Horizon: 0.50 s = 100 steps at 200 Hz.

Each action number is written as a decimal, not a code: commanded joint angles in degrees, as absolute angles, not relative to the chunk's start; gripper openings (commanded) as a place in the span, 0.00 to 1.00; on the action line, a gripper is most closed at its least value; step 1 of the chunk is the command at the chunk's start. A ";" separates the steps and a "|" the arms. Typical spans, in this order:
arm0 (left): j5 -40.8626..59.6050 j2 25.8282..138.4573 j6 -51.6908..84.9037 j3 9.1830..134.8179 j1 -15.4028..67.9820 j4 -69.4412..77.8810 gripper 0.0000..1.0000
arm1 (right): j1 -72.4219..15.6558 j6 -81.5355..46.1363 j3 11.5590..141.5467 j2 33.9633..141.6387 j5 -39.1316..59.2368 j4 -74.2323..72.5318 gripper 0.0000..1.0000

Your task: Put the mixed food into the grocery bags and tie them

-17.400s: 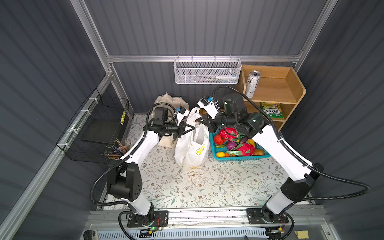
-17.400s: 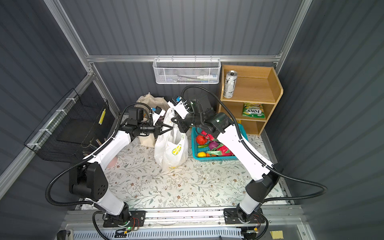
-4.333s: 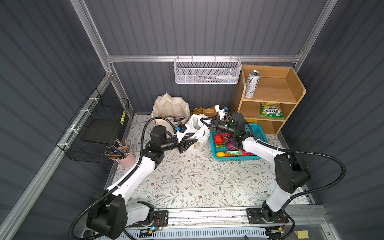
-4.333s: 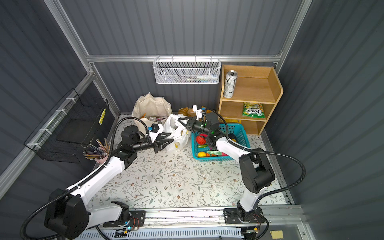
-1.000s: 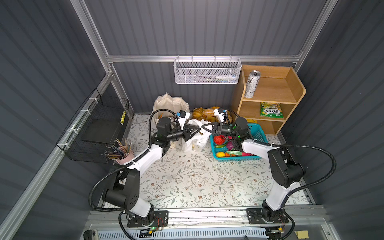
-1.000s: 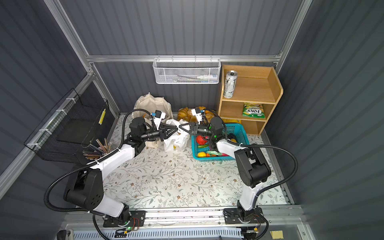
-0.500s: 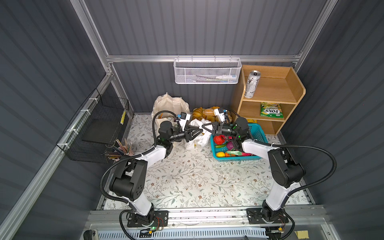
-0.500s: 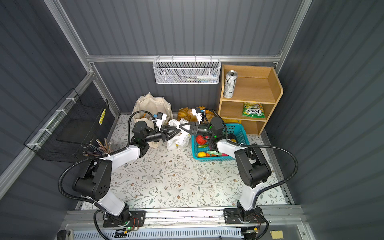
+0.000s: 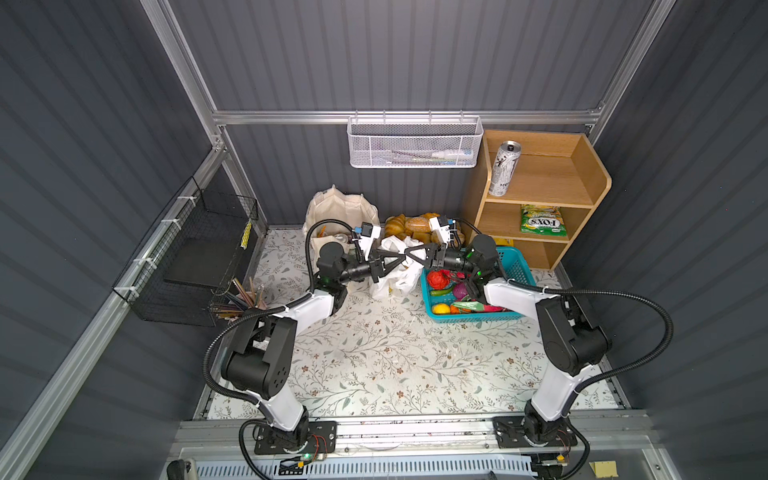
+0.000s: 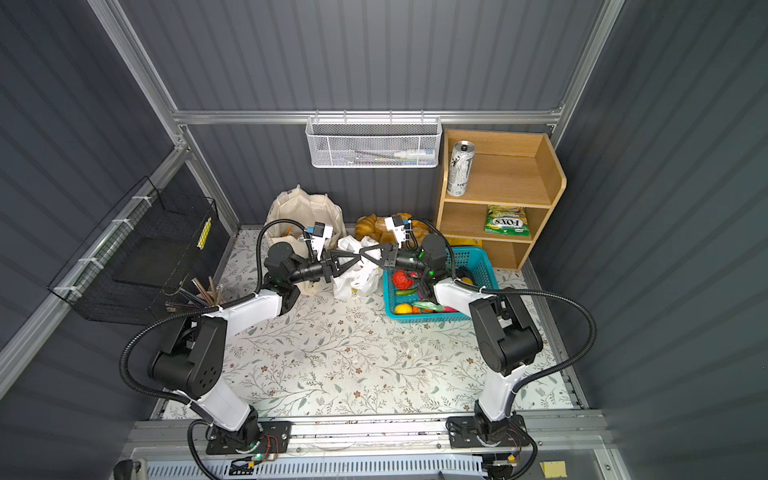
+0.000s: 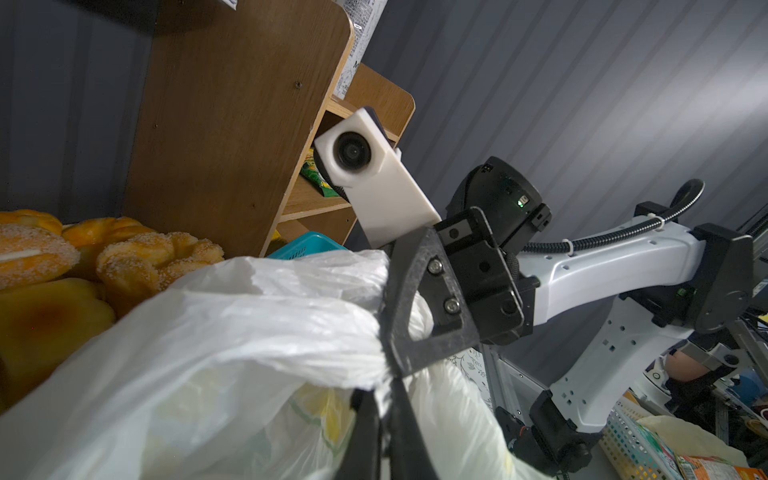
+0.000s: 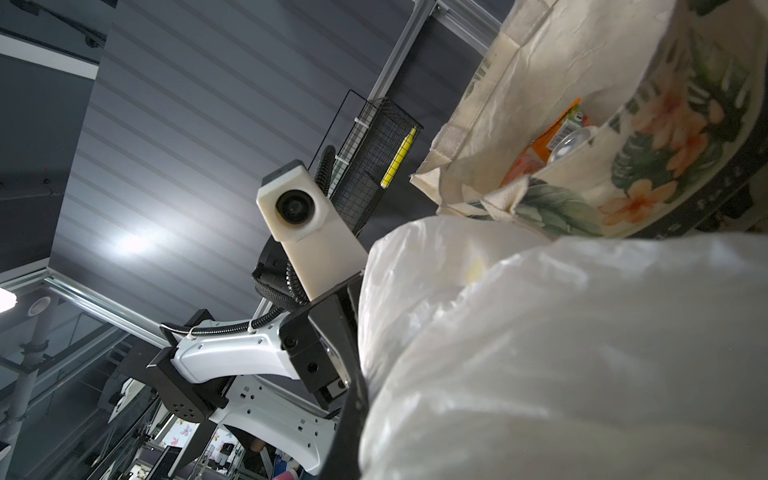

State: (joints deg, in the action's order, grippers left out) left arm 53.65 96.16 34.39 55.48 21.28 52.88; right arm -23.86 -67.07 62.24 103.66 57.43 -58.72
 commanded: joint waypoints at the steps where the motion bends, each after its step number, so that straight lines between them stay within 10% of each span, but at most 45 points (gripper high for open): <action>1: 53.11 97.12 35.33 57.30 21.18 55.47 0.00 | -24.21 -66.69 61.96 102.19 58.77 -59.56 0.00; 52: 47.75 95.81 34.99 55.89 21.18 54.03 0.00 | -21.88 -66.62 58.83 97.51 54.94 -53.86 0.61; 100: 42.78 93.28 30.44 55.77 21.13 46.50 0.00 | -19.29 -66.44 48.75 87.30 51.56 -44.93 0.71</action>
